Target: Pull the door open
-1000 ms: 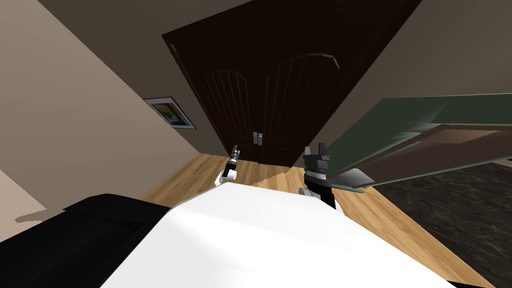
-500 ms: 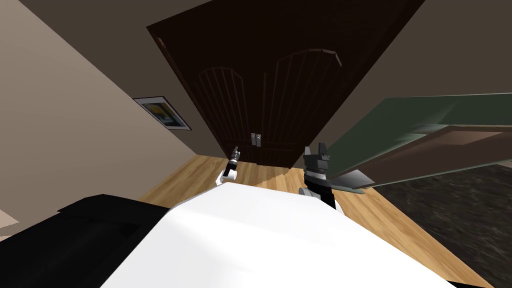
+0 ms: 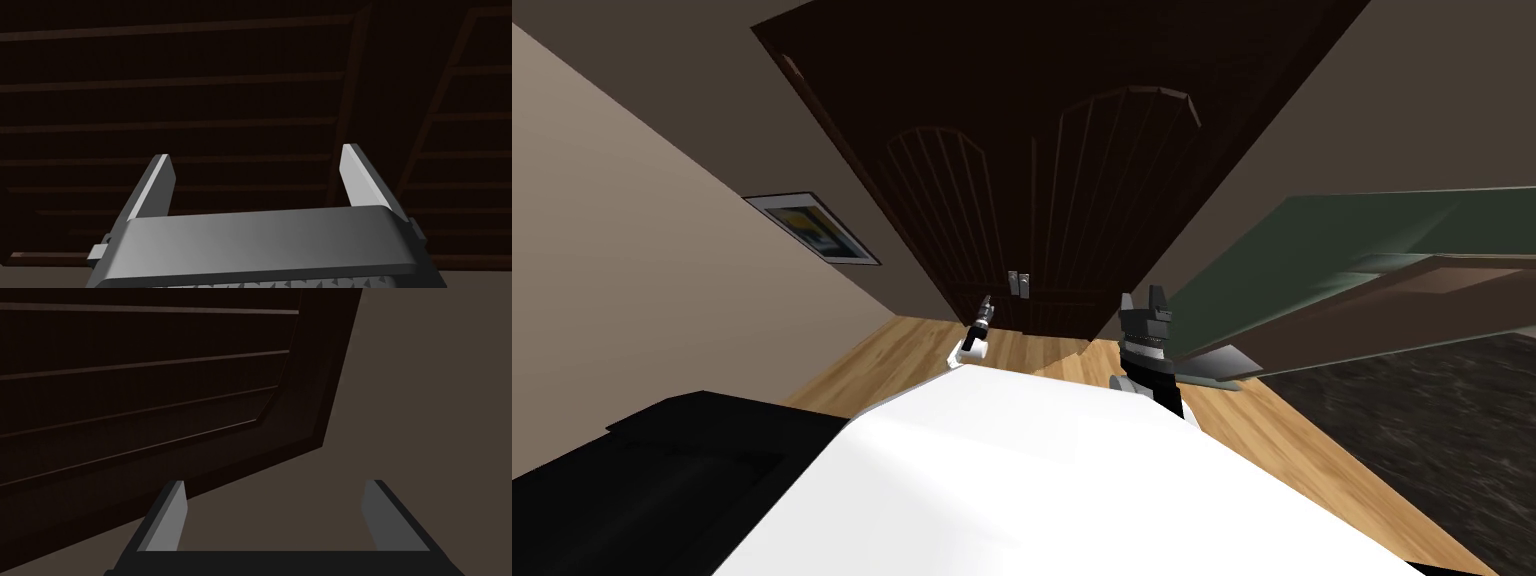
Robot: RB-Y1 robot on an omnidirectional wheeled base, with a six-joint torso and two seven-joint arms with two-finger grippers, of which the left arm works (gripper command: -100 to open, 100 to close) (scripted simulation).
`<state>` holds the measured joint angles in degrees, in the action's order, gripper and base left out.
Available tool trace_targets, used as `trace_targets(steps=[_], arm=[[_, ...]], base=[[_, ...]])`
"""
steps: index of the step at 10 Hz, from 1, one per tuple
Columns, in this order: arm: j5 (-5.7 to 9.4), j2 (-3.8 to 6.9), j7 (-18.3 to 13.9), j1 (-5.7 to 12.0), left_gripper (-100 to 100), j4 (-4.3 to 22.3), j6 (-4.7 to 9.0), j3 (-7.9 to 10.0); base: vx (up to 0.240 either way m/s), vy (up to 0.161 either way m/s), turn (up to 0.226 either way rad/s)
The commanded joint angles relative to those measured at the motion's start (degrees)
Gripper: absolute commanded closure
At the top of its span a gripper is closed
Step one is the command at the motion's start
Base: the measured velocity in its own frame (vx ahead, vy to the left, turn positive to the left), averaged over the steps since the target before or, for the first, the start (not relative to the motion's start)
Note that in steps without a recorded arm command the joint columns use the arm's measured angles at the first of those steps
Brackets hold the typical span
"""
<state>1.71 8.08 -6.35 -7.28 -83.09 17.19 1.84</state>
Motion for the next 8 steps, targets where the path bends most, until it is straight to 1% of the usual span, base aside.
trace_targets(steps=[1,3,6,7,8], arm=[[0.03,0.02,0.0,0.71,-100,1.7,-0.23,-0.17],[0.09,0.11,0.0,1.87,-100,3.9,-0.44,-0.35],[0.12,0.08,-0.1,3.28,-100,6.0,-0.64,-0.72],[0.16,0.24,-0.2,2.72,-100,5.1,-0.82,-0.67],[0.55,1.48,-0.5,1.97,-100,5.9,-0.81,0.88]], base=[[0.178,-0.040,-0.044],[0.186,-0.037,-0.065],[0.193,-0.027,-0.053],[0.090,-0.008,-0.013],[-0.036,0.034,0.107]])
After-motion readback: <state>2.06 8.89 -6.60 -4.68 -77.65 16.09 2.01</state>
